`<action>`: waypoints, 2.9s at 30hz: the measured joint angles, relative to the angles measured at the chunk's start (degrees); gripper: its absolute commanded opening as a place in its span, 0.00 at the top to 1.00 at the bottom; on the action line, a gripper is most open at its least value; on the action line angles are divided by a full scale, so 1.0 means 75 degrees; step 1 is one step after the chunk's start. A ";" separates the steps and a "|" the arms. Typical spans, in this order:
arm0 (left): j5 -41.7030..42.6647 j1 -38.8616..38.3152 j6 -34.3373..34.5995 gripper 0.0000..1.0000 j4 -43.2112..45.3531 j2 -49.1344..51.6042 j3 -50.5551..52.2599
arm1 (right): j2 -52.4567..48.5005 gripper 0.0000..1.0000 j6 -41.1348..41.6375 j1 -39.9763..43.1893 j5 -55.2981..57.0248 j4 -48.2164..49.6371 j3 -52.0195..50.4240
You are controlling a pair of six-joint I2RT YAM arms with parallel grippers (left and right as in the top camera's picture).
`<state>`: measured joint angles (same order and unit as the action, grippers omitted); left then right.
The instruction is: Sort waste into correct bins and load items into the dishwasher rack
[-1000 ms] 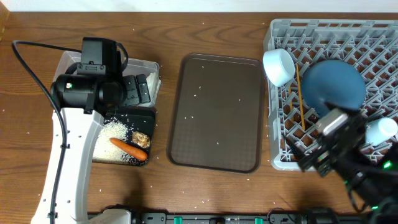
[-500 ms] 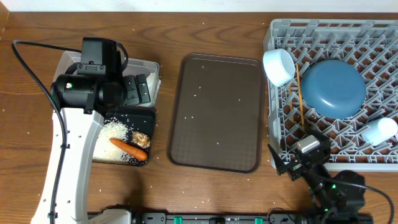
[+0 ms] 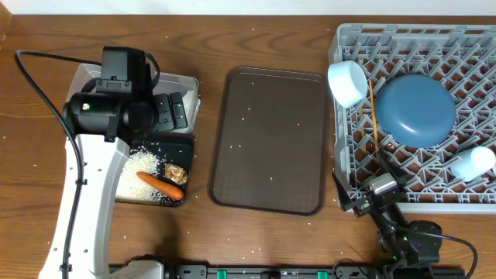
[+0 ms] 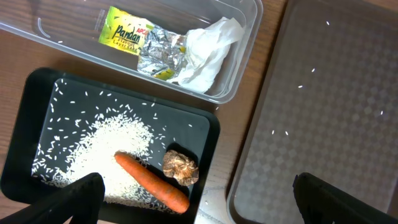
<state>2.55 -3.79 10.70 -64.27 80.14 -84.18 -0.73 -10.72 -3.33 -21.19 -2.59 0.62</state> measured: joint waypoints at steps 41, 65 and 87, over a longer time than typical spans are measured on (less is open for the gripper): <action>-0.0769 -0.0539 -0.0041 0.02 0.4368 -0.7032 0.5386 | 0.0006 0.01 0.0003 0.0000 0.0020 0.0015 -0.0009; -0.0737 -0.0539 -0.0041 0.02 0.8250 -1.0579 1.0987 | 0.0012 0.01 0.0023 0.0000 0.0023 0.0026 -0.0012; -0.0737 -0.0554 -0.0038 0.02 0.8256 -1.0602 1.0987 | 0.0012 0.01 0.0023 0.0000 0.0023 0.0023 -0.0015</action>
<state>-2.98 -7.94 10.41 -2.35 0.62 -1.78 -0.64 -10.55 -3.33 -21.02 -2.42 0.51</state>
